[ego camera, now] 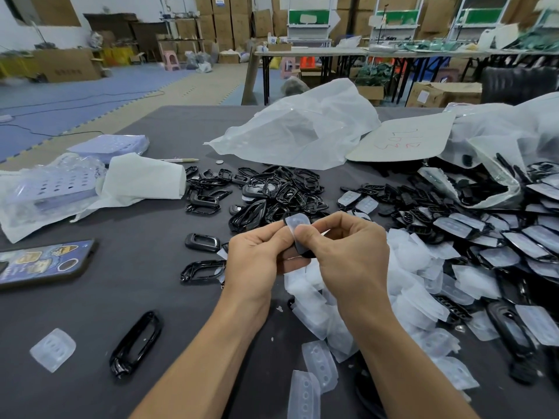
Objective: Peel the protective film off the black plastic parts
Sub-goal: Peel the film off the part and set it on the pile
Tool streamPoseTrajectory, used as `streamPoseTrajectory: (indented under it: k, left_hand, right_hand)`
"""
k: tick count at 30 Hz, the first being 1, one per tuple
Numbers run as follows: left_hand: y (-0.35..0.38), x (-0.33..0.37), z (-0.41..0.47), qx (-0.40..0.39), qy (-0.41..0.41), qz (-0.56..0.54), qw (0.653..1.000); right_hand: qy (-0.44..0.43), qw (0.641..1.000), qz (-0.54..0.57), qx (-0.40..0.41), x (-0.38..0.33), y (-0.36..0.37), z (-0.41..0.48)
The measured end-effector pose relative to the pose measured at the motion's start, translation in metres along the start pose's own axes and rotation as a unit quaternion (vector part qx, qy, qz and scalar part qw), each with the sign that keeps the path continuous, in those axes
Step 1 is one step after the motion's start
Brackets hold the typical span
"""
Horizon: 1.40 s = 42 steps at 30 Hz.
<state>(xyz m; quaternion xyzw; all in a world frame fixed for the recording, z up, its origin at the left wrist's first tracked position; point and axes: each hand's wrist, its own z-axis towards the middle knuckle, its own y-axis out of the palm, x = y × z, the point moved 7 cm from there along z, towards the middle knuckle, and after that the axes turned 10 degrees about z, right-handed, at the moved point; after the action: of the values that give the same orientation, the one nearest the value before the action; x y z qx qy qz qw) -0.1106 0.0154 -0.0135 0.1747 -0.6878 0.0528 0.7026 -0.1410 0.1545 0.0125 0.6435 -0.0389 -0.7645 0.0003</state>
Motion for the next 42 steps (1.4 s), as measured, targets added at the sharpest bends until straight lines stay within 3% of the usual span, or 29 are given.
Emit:
streamPoseTrajectory:
  k: [11,16,24,31,42]
  left_hand:
    - [0.004,-0.001,-0.002,-0.024,-0.001,-0.024,0.999]
    - [0.004,-0.002,-0.002,0.003,-0.009,-0.033,0.999]
    - [-0.004,-0.003,0.0,0.071,0.009,-0.007,0.997]
    - [-0.021,0.0,0.006,0.104,0.016,0.034,0.994]
    - [-0.024,0.003,0.006,0.092,0.009,0.07,0.993]
  right_hand:
    - [-0.018,0.999,-0.017,0.036,0.002,-0.006,0.004]
    - [-0.023,0.998,-0.042,0.039,0.006,-0.005,0.004]
    - [0.042,0.997,0.037,-0.062,0.015,0.009,0.005]
    - [0.04,0.996,0.052,-0.058,0.016,0.006,0.008]
    - [0.024,0.995,0.036,-0.09,0.015,0.009,0.009]
